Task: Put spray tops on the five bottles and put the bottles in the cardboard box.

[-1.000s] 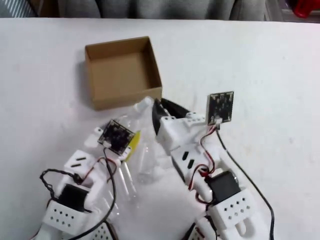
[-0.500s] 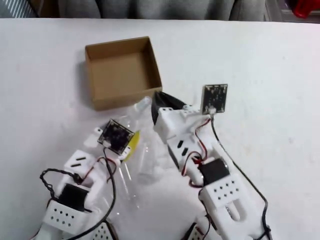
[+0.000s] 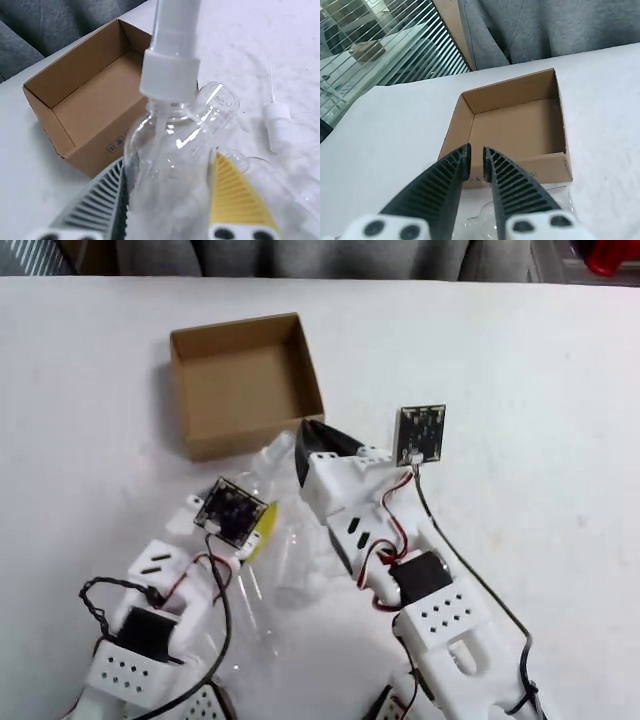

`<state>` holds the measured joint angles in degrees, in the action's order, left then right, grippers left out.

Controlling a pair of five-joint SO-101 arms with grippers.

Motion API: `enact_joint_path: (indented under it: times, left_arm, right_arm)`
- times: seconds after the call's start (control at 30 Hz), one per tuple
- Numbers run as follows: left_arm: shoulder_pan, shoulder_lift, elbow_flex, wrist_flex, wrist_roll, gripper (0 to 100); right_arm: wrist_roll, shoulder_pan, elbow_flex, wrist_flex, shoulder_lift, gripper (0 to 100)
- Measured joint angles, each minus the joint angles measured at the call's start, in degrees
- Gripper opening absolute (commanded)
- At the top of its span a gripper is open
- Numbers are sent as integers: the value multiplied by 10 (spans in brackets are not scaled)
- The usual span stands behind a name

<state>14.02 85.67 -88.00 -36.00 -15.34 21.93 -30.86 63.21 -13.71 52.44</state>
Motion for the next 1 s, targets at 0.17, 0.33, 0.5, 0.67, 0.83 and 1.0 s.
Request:
enact_joint_path:
  times: [0.17, 0.33, 0.5, 0.67, 0.83, 1.0]
  left_arm:
    - [1, 0, 0, 0, -1, 24]
    - [1, 0, 0, 0, -1, 24]
    - [1, 0, 0, 2, -1, 24]
    - [-4, 0, 0, 41, 15, 24]
    - [-71, 0, 0, 105, 130, 24]
    - [-127, 0, 0, 153, 232, 24]
  right_arm:
    - [-1, 19, 1, 0, -2, 18]
    - [-2, 36, 1, 0, -2, 18]
    - [-2, 48, 1, 0, -2, 17]
    - [-2, 50, 1, 0, -2, 15]
    - [-4, 49, 1, 0, -2, 15]
    - [-4, 39, 1, -28, -2, 15]
